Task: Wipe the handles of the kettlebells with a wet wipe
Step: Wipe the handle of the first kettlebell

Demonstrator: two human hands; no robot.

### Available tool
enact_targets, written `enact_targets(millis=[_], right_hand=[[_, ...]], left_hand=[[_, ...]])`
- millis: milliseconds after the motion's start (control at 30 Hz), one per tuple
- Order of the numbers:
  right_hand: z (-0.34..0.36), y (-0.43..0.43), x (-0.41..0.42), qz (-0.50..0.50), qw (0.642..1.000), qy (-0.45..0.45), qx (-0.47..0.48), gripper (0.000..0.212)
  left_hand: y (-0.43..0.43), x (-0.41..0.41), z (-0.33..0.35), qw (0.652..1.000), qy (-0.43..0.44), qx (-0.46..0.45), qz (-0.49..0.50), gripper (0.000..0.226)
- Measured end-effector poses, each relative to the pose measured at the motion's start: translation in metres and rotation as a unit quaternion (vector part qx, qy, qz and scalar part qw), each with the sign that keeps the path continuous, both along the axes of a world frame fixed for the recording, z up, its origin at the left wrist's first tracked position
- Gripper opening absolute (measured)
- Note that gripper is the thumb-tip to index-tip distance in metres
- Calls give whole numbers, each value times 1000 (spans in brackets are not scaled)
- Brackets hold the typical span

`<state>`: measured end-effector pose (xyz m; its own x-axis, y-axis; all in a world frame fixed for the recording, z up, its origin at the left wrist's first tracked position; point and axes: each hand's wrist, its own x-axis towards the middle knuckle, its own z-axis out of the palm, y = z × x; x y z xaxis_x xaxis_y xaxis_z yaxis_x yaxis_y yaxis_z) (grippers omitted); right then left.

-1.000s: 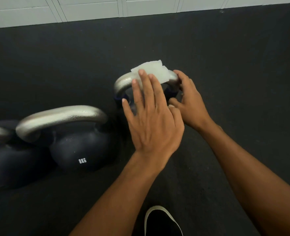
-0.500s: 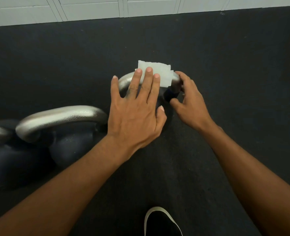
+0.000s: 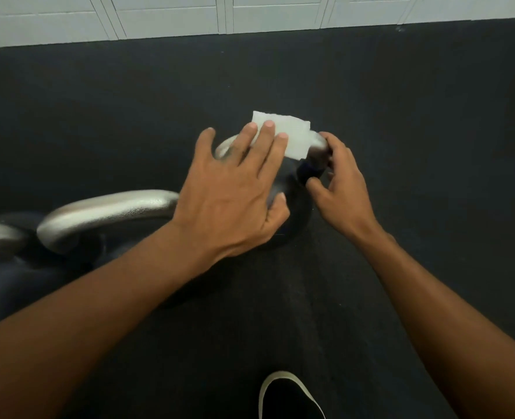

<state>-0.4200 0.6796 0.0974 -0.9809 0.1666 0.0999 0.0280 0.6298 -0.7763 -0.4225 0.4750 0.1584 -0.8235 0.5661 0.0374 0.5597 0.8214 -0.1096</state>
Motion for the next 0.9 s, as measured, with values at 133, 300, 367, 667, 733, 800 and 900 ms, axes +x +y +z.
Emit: enact_targets(millis=[133,300,367,667,733,800,900], right_hand=[[0,-2,0,-7,1000,2,0,71],[3,-4,-1,-11,1000,-2,2,69],[4,-4,-1,-11,1000,-2,-1,67],[4,-3,-2,-8,1000,-10,-4,67],[3,-3,-2,-7,1000,-7,-5,68],[3,-3,-1,-9,1000,-1,-5,68],[3,-3,0,-8,1000,-3,1,69]], left_hand=[[-6,-21,22,996,-62,66,-27,78],[5,-75,45,967,-213,107,-85,69],[6,-94,41,883,-385,264,-49,62],[2,-113,26,775,-507,372,64,73],[-3,-101,29,885,-353,303,-13,61],[-7,-86,29,976,-151,120,-100,56],[-10,-60,26,991,-20,53,-121,69]])
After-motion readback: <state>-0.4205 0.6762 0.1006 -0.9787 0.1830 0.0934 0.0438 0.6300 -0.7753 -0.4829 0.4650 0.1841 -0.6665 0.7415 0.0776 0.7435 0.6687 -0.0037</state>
